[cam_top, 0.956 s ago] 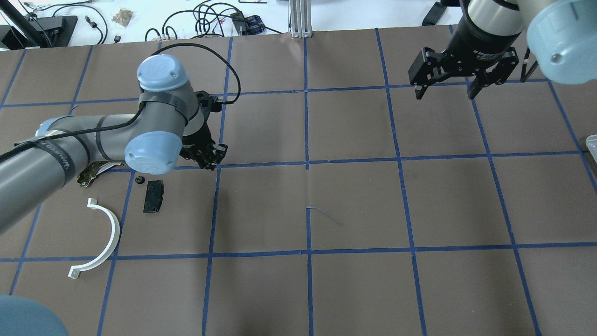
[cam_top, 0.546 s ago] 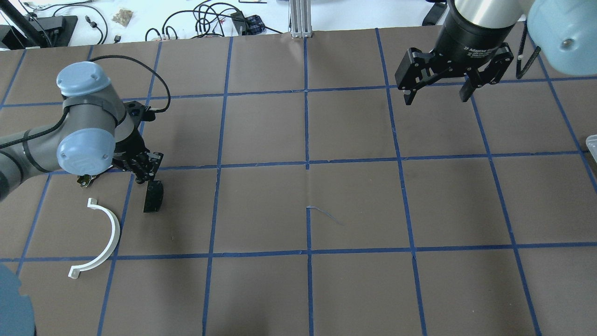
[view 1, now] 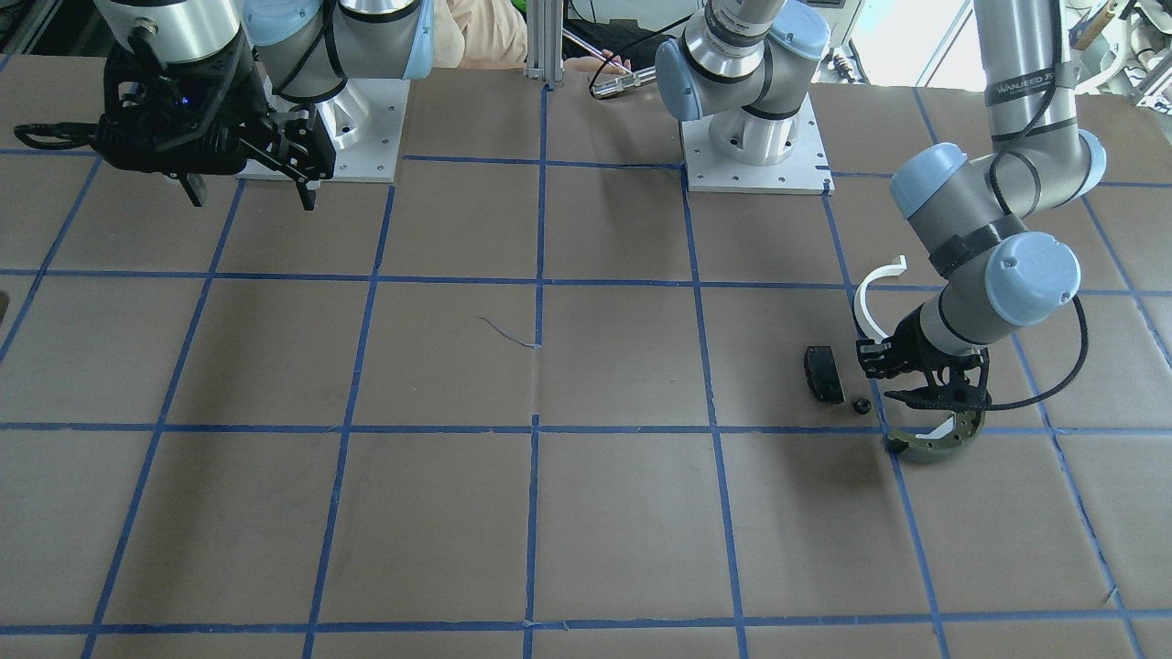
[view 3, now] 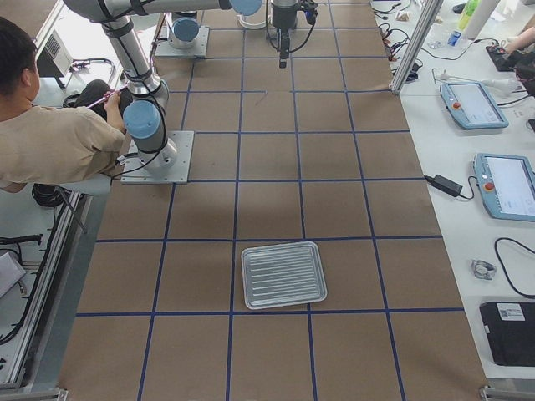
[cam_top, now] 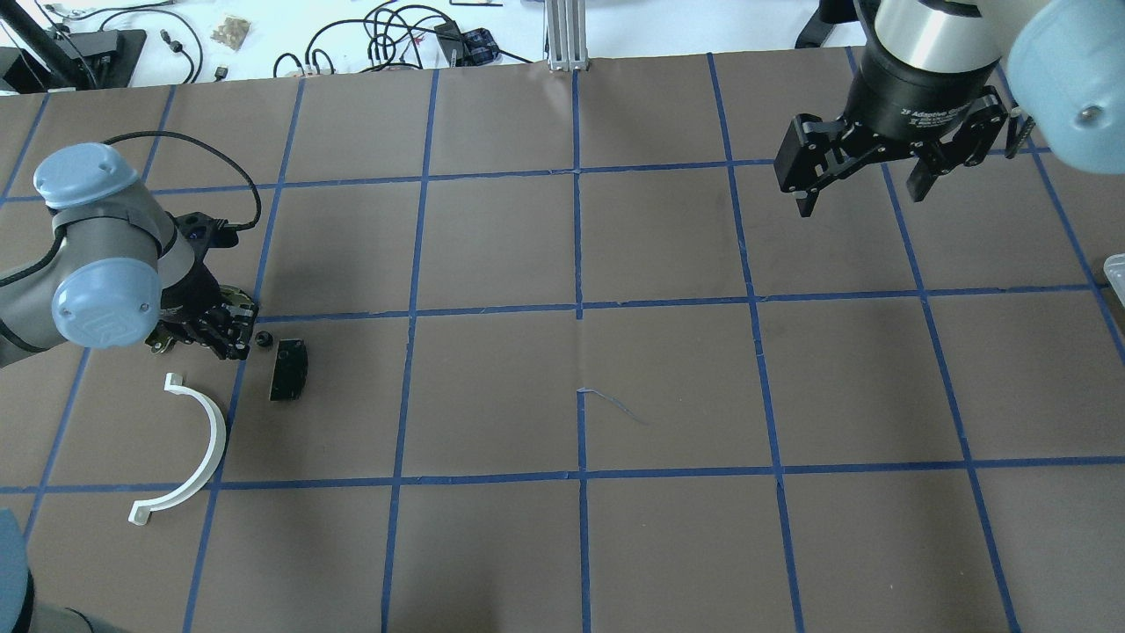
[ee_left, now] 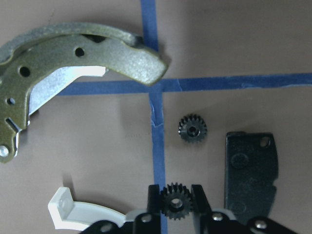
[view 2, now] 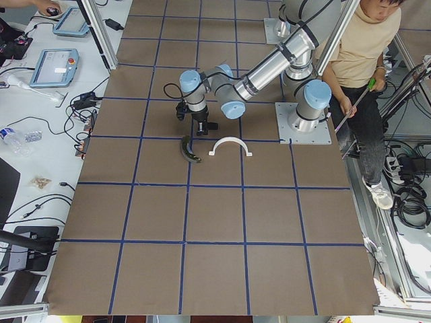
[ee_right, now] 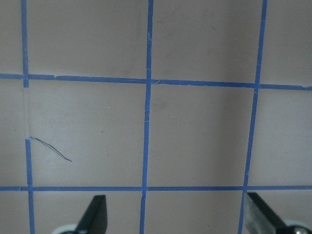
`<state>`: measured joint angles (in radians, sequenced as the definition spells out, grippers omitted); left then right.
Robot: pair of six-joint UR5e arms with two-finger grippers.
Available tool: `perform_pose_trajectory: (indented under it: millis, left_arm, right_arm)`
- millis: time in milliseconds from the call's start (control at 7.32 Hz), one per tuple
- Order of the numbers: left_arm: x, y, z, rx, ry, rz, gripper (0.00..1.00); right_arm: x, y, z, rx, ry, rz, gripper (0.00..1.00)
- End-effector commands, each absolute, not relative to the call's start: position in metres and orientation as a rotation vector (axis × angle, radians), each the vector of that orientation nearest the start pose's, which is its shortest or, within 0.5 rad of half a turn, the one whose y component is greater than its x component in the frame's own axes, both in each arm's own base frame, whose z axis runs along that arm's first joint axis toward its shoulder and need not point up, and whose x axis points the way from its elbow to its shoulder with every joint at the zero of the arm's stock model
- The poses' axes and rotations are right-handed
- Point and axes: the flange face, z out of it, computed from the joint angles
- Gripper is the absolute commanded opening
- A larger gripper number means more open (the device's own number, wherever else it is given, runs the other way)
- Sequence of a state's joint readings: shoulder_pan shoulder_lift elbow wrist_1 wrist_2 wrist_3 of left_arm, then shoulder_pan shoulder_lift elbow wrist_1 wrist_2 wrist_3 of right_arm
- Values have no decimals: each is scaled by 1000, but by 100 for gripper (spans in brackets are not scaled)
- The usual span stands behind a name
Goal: Place bearing gear from tray to pile
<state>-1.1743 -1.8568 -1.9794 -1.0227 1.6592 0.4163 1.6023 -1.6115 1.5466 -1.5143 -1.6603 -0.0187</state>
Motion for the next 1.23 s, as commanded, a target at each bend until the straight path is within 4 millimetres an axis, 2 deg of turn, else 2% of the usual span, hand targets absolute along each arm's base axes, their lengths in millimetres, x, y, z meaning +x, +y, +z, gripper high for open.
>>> perform_pose_trajectory:
  millis: [0,819,956,1093]
  left_arm:
    - [69,-503,191,31,3189,279,0]
    - [76,-504,185,39,3138,271,0]
    - [78,-506,187,41,3137,262,6]
    - [77,-504,184,39,3140,272,74]
  right_arm:
    - [139,-465,522,-80,3229,-45,100]
    - [139,-463,525,-77,3230,-58,100]
    - [138,-465,524,-74,3229,-60,100]
    - [139,-465,524,-69,3230,-58,100]
